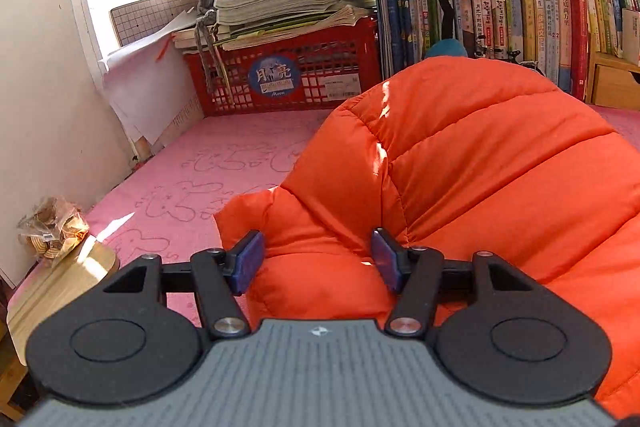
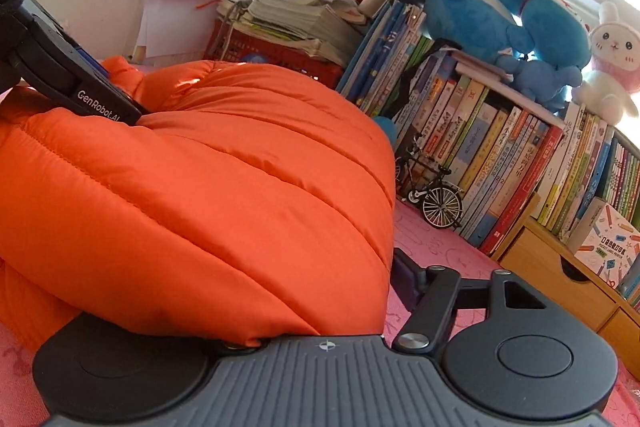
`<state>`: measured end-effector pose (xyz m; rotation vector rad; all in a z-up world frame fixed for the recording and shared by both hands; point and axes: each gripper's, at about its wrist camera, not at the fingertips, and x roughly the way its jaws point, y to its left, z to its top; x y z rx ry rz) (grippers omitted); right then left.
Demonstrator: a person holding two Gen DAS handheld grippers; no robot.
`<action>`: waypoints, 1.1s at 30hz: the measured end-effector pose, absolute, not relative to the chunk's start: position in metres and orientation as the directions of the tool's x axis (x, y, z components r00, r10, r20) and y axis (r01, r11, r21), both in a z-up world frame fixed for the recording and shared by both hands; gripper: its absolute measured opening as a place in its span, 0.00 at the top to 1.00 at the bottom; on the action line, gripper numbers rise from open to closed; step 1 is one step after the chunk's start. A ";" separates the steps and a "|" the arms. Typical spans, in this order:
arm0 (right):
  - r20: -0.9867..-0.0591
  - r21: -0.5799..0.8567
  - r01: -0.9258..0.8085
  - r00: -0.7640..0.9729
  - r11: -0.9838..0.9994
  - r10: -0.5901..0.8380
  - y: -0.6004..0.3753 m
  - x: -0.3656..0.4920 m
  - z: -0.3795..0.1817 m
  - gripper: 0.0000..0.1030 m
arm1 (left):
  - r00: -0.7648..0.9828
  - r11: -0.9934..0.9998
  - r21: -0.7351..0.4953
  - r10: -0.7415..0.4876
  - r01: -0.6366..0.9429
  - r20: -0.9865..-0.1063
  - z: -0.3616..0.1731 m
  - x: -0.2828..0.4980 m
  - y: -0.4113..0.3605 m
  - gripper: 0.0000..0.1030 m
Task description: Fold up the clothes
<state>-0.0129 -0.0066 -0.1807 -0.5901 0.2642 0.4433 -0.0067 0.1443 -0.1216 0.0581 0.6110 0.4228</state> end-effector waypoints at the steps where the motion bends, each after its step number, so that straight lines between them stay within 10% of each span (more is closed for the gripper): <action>1: -0.353 -0.508 -0.467 0.879 0.723 0.320 -0.007 -0.014 -0.182 0.60 | 0.734 0.912 0.169 0.403 -0.375 -0.547 -0.123 -0.005 0.144 0.42; 17: -0.349 -0.682 -0.202 0.935 0.703 -0.070 -0.099 -0.065 -0.195 0.72 | 0.822 0.985 0.123 0.170 -0.123 -0.543 -0.124 0.015 0.046 0.42; 28: -0.383 -0.709 -0.260 0.922 0.656 -0.049 -0.121 -0.080 -0.203 0.75 | 0.831 0.991 0.122 0.118 -0.061 -0.543 -0.135 0.004 0.031 0.42; 31: -0.469 -0.607 -0.342 0.883 0.717 0.024 -0.138 -0.081 -0.181 0.61 | 0.818 0.993 0.085 0.116 -0.082 -0.563 -0.131 0.004 0.037 0.42; 33: -0.529 -0.519 -0.398 0.845 0.756 0.082 -0.156 -0.087 -0.156 0.23 | 0.804 0.993 0.022 0.104 -0.113 -0.586 -0.125 0.001 0.043 0.42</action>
